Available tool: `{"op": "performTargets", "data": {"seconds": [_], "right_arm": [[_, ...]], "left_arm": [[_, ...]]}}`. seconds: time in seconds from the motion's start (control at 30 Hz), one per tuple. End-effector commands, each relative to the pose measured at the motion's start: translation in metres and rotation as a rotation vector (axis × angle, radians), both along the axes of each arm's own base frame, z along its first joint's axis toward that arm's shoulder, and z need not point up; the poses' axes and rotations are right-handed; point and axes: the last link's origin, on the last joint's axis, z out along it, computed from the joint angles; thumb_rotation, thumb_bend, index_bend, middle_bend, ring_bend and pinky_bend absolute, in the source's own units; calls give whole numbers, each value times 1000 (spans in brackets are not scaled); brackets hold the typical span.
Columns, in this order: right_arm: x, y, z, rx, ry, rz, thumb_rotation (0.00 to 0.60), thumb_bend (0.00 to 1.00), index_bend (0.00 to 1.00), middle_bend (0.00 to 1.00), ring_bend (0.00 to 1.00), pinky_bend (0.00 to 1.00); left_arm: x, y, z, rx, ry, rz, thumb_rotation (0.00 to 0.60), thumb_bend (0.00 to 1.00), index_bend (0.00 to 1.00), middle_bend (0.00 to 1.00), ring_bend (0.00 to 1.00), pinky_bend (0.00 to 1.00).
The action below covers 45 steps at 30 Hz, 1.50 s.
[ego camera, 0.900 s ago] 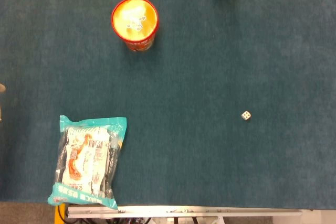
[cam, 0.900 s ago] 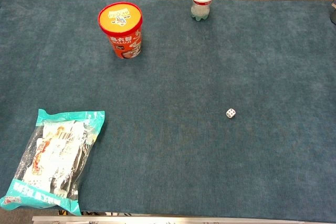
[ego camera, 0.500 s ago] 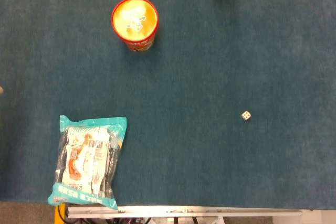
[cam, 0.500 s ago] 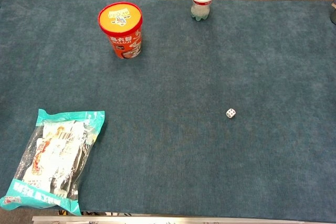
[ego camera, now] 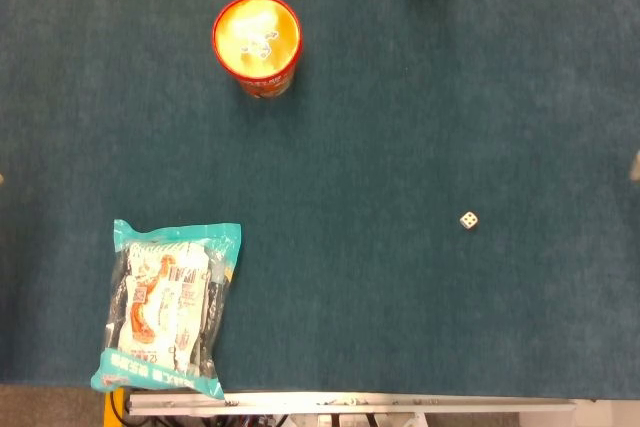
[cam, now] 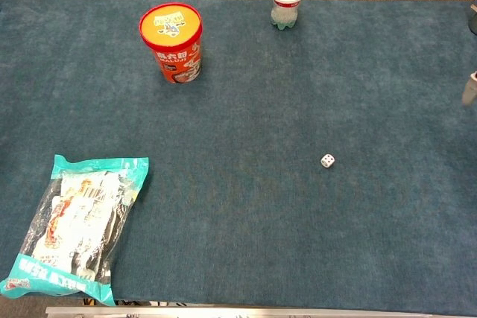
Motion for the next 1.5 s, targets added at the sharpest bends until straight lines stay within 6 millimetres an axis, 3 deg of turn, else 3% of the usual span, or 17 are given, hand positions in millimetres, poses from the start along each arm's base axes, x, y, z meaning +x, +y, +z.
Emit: {"op": "performTargets", "data": {"seconds": [0.03, 0.17, 0.23, 0.57, 0.87, 1.5], "right_arm": [[30, -17, -7, 138, 86, 80, 600, 806, 420, 749, 702, 790], [49, -32, -18, 220, 145, 131, 600, 967, 420, 795, 742, 790], [58, -38, -25, 262, 172, 154, 600, 999, 420, 828, 770, 790], [95, -58, -61, 397, 235, 281, 600, 1000, 420, 845, 783, 790], [117, -63, -90, 503, 249, 380, 600, 1000, 420, 858, 797, 790], [128, -61, -123, 639, 273, 452, 600, 1000, 420, 884, 821, 790]], "left_arm": [[0, -2, 2, 8, 6, 7, 600, 578, 402, 268, 203, 354], [2, -6, 4, 14, 4, 4, 600, 578, 402, 269, 204, 354], [2, -7, 5, 14, 4, -3, 600, 578, 402, 270, 205, 354], [-2, -6, 8, 25, 12, 10, 600, 578, 406, 275, 207, 354], [-11, -2, 10, 37, 23, 54, 600, 578, 406, 275, 207, 354], [-21, 0, 16, 65, 21, 103, 600, 578, 406, 276, 208, 355]]}}
